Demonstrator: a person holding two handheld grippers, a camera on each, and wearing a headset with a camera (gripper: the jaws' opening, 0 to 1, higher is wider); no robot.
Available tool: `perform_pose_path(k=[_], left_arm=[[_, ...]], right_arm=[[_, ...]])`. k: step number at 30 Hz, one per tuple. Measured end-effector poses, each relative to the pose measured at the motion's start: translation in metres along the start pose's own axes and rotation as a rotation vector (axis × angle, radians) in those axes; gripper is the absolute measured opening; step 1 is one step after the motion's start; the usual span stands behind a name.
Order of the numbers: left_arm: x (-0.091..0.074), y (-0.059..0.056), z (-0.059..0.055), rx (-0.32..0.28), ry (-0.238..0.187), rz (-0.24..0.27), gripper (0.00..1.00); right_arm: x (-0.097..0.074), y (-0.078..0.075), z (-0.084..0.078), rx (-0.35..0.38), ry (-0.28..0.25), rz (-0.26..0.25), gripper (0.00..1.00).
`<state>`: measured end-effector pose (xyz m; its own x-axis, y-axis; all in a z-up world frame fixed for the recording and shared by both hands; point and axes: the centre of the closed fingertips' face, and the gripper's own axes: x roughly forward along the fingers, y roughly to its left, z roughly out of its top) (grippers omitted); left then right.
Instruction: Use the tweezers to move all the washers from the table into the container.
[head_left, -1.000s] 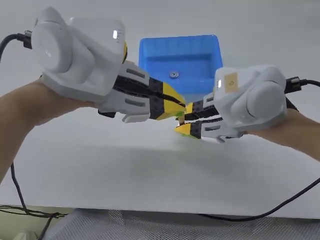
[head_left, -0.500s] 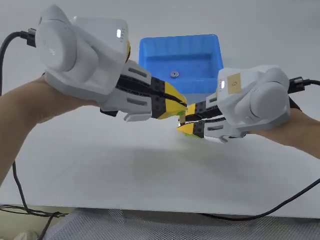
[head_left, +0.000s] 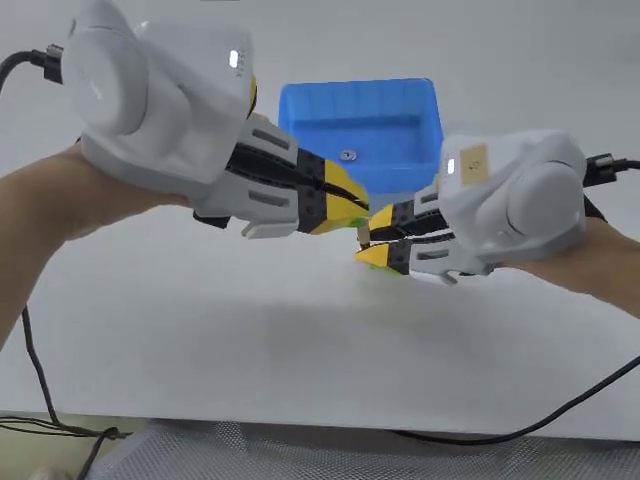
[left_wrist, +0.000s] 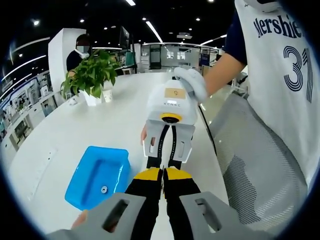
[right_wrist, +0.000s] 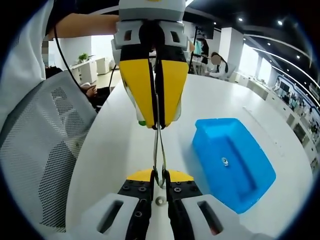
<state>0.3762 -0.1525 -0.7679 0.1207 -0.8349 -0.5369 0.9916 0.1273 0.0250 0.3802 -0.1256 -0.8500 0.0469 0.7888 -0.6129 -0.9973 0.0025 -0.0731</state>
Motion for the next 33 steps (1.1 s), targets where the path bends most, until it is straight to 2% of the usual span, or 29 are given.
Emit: perform_pose_path(k=[8,21,29,33], left_arm=[[-0.010,0.003,0.014,0.037,-0.013,0.012,0.05],[-0.030,0.022,0.042,0.126,-0.033,0.055,0.05],[-0.038,0.037,0.048,0.173,-0.021,0.078,0.05],[-0.042,0.047,0.047,0.168,-0.023,0.086,0.05]], right_arm=[[-0.008,-0.008,0.015,-0.023,-0.014,-0.021,0.10],[-0.023,-0.031,0.046,-0.068,-0.049,-0.082,0.10],[-0.023,-0.050,0.058,-0.089,-0.060,-0.106,0.10],[-0.020,-0.057,0.062,-0.107,-0.054,-0.107,0.10]])
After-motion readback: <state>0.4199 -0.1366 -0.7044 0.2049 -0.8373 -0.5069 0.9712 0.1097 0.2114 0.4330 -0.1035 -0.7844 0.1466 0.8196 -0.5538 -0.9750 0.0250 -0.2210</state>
